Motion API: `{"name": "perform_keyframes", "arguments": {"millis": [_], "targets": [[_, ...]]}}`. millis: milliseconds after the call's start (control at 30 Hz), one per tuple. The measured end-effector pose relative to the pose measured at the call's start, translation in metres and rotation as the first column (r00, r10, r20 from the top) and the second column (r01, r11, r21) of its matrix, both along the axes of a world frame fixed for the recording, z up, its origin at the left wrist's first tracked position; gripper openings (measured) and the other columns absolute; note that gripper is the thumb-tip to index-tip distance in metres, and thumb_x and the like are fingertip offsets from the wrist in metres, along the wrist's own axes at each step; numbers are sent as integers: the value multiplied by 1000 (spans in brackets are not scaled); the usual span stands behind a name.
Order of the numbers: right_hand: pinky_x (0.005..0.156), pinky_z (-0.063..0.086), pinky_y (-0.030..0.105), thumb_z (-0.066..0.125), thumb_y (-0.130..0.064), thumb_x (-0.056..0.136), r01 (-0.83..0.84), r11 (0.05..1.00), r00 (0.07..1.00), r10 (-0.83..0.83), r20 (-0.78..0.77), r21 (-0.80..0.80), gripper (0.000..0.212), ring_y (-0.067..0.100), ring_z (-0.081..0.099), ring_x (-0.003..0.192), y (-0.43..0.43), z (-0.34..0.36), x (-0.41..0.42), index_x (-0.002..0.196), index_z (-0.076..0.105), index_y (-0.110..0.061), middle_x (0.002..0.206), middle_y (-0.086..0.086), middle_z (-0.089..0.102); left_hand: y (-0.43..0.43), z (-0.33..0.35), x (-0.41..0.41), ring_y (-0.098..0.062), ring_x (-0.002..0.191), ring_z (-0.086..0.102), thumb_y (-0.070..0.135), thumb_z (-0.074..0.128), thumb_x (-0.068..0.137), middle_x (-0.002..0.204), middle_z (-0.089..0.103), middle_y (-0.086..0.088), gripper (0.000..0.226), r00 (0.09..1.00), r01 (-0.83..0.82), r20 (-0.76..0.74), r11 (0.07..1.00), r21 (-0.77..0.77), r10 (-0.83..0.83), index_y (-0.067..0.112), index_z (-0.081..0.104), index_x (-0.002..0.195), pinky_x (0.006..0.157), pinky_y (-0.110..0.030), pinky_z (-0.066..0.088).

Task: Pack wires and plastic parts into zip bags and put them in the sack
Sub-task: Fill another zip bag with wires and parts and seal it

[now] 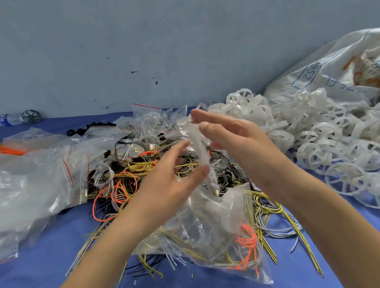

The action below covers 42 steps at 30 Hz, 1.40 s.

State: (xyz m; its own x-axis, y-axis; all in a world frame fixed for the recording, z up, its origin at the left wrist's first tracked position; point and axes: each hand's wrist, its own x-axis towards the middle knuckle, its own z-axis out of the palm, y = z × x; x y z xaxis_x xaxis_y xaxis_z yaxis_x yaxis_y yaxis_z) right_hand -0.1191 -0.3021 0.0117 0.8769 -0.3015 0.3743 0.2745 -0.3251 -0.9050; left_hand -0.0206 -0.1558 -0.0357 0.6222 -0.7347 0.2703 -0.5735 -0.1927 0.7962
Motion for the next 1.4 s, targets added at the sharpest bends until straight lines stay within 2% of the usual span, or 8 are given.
{"name": "perform_keyframes", "arguments": {"millis": [167,300,467,633,933,1067,1200,1400], "targets": [[98,42,10,57,-25,97,-129,991,991,129,23,16,35,-11,56,114,13,1,-3,132,61,-23,125,-20,65,-8,-2,-5,-10,77,69,26,47,102,88,74,6,24,972,-83,-227,995,-64,66,33,69,95,68,-21,56],[97,44,12,55,-33,99,-64,997,998,65,23,-41,38,-8,54,119,13,-4,0,137,56,-30,130,-18,62,-11,6,-1,-25,81,74,11,44,100,90,75,-14,24,629,-186,-771,943,-276,-101,4,67,101,71,-41,61],[100,48,35,63,-44,91,190,982,958,-181,-224,16,58,11,59,115,3,-26,10,145,43,-32,132,-7,57,0,8,2,-34,111,65,16,47,97,105,71,-21,19,322,-220,-829,815,-536,-458,4,54,109,99,-48,50],[75,60,32,68,-16,90,-21,907,960,136,-245,420,32,26,71,94,8,-40,18,122,63,-11,109,19,71,0,4,2,-22,90,66,14,54,94,106,70,-15,17,457,-267,-801,800,-538,-386,8,60,109,84,-30,56],[71,58,30,71,-9,87,-6,892,988,77,-137,453,24,21,68,75,5,-50,22,110,66,-8,86,17,68,14,11,7,-21,99,70,26,55,98,102,75,-4,19,886,-93,-464,971,-220,-20,25,71,109,90,-39,54],[72,57,29,77,-29,82,-1,933,993,44,-111,359,24,13,62,66,6,-52,24,104,69,-23,78,0,67,25,11,14,-29,85,72,26,60,94,98,67,-28,22,890,-11,-452,986,-168,-67,10,71,105,81,-43,59],[69,56,27,73,-48,77,-26,969,993,52,-103,247,36,11,63,68,12,-51,23,103,66,-25,82,-5,71,35,10,18,-28,76,73,31,68,82,89,73,-18,22,844,-14,-524,973,-230,-111,13,75,91,63,-27,57],[76,56,28,56,-35,97,93,984,993,-80,-88,154,32,12,70,83,-3,-37,18,128,56,-27,101,-6,74,69,3,47,-20,72,72,19,64,84,82,74,-8,20,759,-374,-644,876,-305,99,5,66,98,57,-23,57]]}}
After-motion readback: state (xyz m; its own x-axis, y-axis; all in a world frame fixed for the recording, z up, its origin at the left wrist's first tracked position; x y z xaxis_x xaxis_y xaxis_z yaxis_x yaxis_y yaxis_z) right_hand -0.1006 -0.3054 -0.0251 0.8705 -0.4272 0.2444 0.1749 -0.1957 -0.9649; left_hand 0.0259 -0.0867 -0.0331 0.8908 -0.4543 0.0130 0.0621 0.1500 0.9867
